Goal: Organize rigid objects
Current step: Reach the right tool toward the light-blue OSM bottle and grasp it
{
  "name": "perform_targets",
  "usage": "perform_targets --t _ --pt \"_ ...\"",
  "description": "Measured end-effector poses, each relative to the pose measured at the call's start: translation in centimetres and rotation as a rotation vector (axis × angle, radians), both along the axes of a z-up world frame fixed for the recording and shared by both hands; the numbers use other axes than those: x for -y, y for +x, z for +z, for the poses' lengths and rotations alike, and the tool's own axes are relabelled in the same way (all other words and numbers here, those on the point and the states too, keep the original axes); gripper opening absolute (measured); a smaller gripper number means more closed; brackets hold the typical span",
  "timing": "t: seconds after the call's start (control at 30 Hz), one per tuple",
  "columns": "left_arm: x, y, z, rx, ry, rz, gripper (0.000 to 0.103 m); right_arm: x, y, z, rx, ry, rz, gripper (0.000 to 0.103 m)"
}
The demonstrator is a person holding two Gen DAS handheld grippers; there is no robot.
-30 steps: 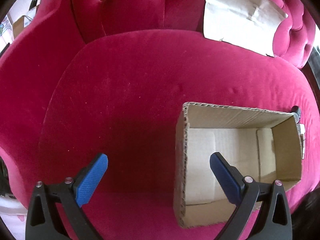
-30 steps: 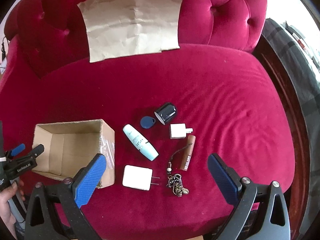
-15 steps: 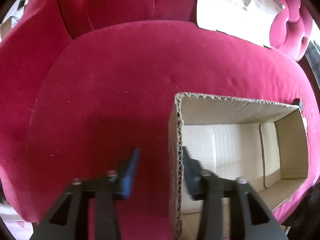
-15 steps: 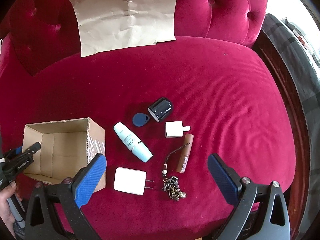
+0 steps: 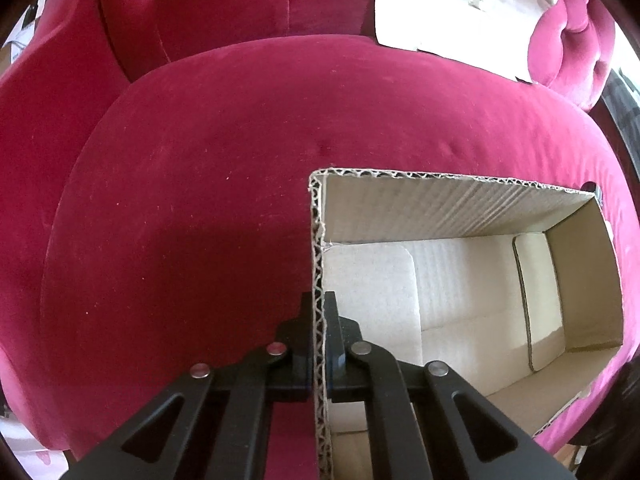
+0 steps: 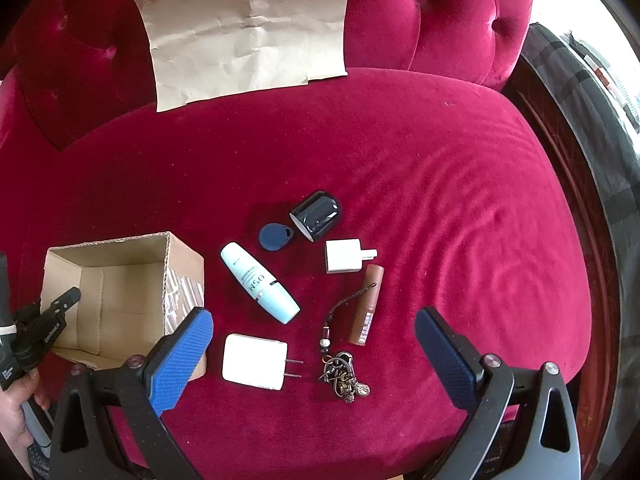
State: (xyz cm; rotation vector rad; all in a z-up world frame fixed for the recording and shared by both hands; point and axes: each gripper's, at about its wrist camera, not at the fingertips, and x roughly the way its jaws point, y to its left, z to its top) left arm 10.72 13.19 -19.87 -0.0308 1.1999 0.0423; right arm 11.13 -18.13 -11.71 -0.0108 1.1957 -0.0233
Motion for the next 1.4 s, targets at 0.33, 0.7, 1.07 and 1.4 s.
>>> perform_targets --t 0.33,0.7,1.07,1.4 --pt "-0.3 -0.4 0.0 0.001 -0.025 0.016 0.003 0.6 0.0 -0.4 -0.009 0.003 -0.013 0.103" --pt "-2.0 0.3 -0.1 -0.006 -0.054 0.014 0.003 0.8 0.0 -1.2 -0.013 -0.004 -0.013 0.103" --pt "-2.0 0.4 -0.2 -0.011 -0.057 0.01 0.003 0.1 0.8 -2.7 -0.012 -0.003 0.05 0.103" --pt "-1.6 0.5 0.0 -0.012 -0.053 0.016 0.003 -1.5 2.3 -5.3 -0.033 0.004 0.138 0.103"
